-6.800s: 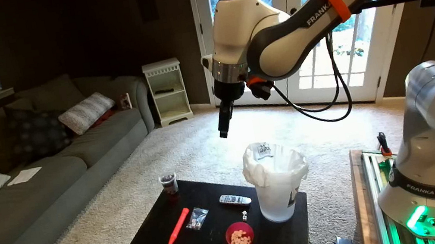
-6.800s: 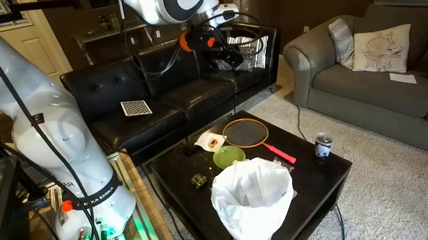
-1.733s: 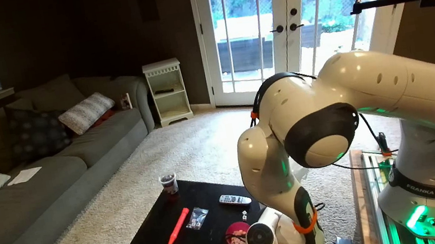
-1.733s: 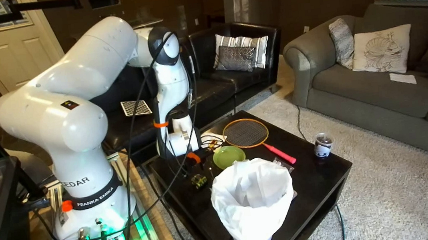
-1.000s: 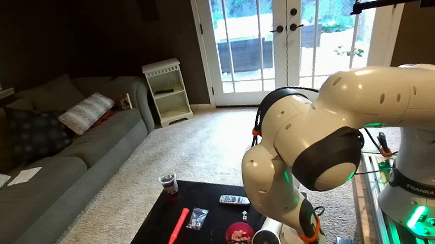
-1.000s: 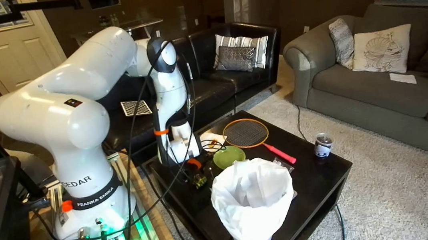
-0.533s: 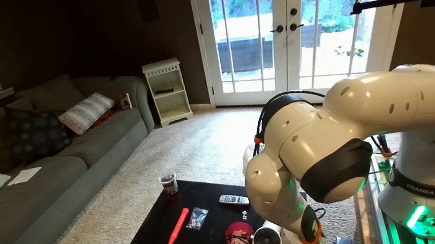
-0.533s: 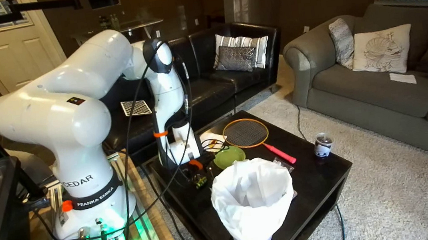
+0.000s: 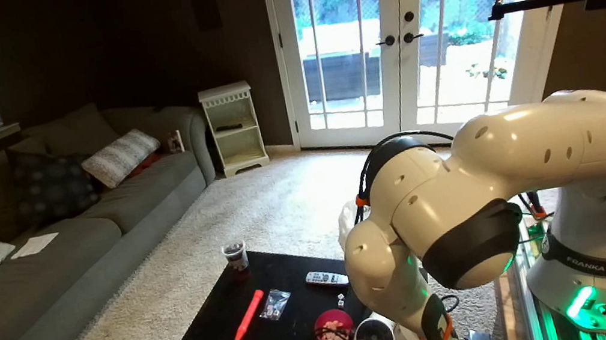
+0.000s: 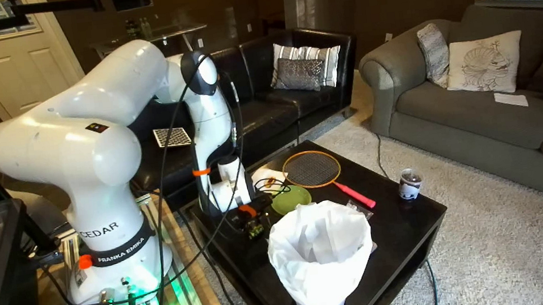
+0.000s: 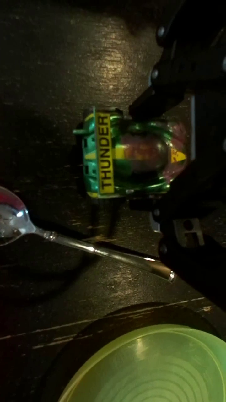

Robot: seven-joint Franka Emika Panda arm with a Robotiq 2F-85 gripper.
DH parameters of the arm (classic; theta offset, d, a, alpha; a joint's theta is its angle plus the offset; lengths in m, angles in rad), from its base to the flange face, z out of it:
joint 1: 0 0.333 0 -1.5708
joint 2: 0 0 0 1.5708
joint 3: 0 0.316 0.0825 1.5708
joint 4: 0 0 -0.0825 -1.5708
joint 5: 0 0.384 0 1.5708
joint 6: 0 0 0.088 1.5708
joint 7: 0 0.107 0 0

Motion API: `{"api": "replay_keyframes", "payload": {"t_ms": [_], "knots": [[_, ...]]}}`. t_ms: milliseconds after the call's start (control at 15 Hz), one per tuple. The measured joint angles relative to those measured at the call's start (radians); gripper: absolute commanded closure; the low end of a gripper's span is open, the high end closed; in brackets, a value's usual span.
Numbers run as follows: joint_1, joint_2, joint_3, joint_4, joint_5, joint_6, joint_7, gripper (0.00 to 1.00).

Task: Twist the toy car

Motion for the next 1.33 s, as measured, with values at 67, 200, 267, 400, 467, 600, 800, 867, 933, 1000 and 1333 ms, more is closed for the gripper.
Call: {"api": "replay_keyframes", "payload": {"t_ms": [67,200,267,400,467,600,800,867,933,1000,1333], "knots": [[0.000,0.000,0.001,0.000,0.000,-0.001,-0.010,0.59],[-0.001,-0.003,0.007,-0.003,0.000,-0.005,-0.032,0.59],[-0.001,-0.007,0.012,-0.006,0.000,-0.011,-0.038,0.59],[-0.006,-0.023,0.030,-0.013,0.001,-0.032,-0.039,0.59],[-0.010,-0.036,0.040,-0.020,0.006,-0.047,-0.035,0.59],[-0.018,-0.071,0.060,-0.040,0.037,-0.079,-0.009,0.59],[-0.027,-0.121,0.080,-0.069,0.114,-0.125,0.038,0.59],[-0.037,-0.133,0.091,-0.076,0.141,-0.140,0.052,0.59],[-0.050,-0.142,0.104,-0.080,0.164,-0.155,0.065,0.59],[-0.069,-0.148,0.120,-0.082,0.182,-0.170,0.076,0.59],[-0.219,-0.146,0.222,-0.082,0.244,-0.210,0.113,0.59]]}}
